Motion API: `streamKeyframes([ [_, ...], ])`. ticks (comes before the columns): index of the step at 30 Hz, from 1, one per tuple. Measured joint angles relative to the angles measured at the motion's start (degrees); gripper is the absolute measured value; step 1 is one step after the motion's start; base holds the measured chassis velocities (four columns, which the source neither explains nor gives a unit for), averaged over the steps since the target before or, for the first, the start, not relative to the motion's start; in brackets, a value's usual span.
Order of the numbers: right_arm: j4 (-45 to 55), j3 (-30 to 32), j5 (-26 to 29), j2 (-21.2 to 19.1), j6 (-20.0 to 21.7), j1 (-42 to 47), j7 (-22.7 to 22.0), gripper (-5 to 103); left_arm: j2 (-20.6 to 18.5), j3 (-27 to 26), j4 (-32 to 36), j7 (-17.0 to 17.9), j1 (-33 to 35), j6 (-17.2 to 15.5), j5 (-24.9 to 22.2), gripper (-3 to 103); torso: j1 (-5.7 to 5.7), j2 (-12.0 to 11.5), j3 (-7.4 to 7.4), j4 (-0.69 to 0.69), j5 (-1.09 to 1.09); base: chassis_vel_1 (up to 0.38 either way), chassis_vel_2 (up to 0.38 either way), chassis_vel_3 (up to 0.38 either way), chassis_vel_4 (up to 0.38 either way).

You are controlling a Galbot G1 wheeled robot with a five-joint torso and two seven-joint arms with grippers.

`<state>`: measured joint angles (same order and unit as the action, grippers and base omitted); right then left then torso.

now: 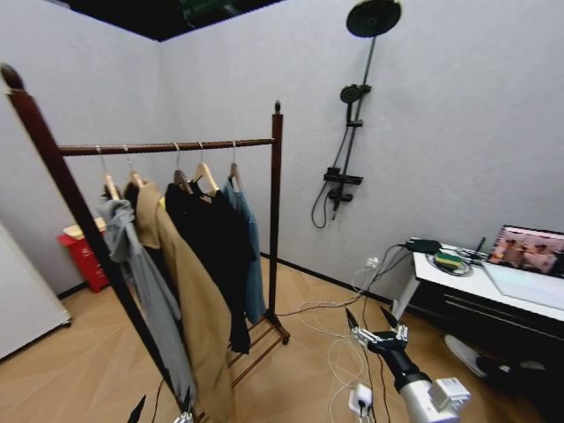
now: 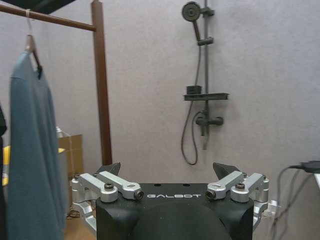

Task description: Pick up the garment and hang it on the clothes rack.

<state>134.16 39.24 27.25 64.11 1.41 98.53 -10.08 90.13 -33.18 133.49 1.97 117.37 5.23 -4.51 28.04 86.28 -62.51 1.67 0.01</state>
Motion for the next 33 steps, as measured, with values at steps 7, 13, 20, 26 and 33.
streamKeyframes([
  [7, 0.0, 0.0, 0.0, 0.0, 0.0, 0.0, 0.0, 100, 0.0, 0.0, 0.0, 0.0, 0.0, 0.0, 0.0, 100, 0.0, 0.0, 0.0, -0.01, -0.01, -0.119, -0.121, -0.118, -0.132],
  [13, 0.0, 0.0, 0.0, 0.0, 0.0, 0.0, 0.0, 100, 0.0, 0.0, 0.0, 0.0, 0.0, 0.0, 0.0, 100, 0.0, 0.0, 0.0, 0.0, -0.01, -0.127, -0.126, -0.135, -0.123],
  [20, 0.0, 0.0, 0.0, 0.0, 0.0, 0.0, 0.0, 100, 0.0, 0.0, 0.0, 0.0, 0.0, 0.0, 0.0, 100, 0.0, 0.0, 0.0, -0.01, 0.0, -0.125, -0.13, -0.132, -0.123],
  [26, 0.0, 0.0, 0.0, 0.0, 0.0, 0.0, 0.0, 100, 0.0, 0.0, 0.0, 0.0, 0.0, 0.0, 0.0, 100, 0.0, 0.0, 0.0, 0.0, -0.01, -0.126, -0.124, -0.122, -0.128],
  [33, 0.0, 0.0, 0.0, 0.0, 0.0, 0.0, 0.0, 100, 0.0, 0.0, 0.0, 0.0, 0.0, 0.0, 0.0, 100, 0.0, 0.0, 0.0, 0.0, -0.01, -0.128, -0.122, -0.132, -0.14],
])
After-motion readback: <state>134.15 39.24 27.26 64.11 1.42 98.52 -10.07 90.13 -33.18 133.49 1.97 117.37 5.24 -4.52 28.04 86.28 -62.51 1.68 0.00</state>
